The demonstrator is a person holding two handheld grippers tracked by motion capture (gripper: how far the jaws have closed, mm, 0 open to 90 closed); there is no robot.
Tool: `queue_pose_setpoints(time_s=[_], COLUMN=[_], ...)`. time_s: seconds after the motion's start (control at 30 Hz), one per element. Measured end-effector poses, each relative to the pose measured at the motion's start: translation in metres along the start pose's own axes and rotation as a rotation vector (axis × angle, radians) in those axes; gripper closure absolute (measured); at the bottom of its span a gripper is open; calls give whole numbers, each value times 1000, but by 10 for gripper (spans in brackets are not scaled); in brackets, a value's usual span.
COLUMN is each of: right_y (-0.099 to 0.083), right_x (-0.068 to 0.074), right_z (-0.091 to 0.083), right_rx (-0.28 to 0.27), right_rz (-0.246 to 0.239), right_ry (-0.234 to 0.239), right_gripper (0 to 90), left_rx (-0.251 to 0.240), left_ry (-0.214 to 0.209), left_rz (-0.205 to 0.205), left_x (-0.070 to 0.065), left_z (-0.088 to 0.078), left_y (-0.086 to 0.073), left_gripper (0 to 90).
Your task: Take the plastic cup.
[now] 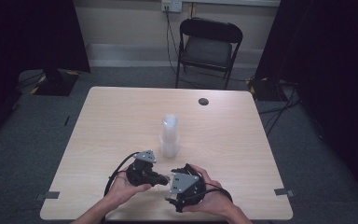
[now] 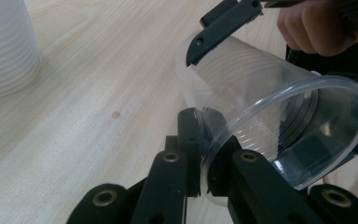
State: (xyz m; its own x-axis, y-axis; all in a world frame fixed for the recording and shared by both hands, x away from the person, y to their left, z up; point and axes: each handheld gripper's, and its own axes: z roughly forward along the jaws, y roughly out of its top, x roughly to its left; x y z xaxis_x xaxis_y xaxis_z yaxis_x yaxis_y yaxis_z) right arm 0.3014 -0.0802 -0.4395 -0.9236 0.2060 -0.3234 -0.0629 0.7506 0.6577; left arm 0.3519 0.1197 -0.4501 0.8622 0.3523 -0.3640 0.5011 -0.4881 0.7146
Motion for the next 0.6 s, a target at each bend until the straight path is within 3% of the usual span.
queue_pose_setpoints(time_s=[0.17, 0.23, 0.43, 0.53, 0.6], right_y=[2, 2, 2, 4, 5], right_x=[9, 10, 11, 11, 11], right_z=[6, 7, 9, 8, 7], right_rx=[31, 38, 1, -9, -17], right_rz=[-49, -65, -45, -28, -50], right_ry=[-49, -59, -90, -78, -72], right_gripper=[165, 180, 211, 233, 249], left_rx=[22, 9, 2, 10, 4], left_ry=[17, 22, 42, 53, 52], left_rz=[-6, -19, -36, -32, -35], left_x=[-1, 0, 1, 0, -1], left_z=[3, 4, 4, 5, 7], left_y=[0, -1, 1, 3, 5], left_gripper=[873, 873, 870, 869, 867])
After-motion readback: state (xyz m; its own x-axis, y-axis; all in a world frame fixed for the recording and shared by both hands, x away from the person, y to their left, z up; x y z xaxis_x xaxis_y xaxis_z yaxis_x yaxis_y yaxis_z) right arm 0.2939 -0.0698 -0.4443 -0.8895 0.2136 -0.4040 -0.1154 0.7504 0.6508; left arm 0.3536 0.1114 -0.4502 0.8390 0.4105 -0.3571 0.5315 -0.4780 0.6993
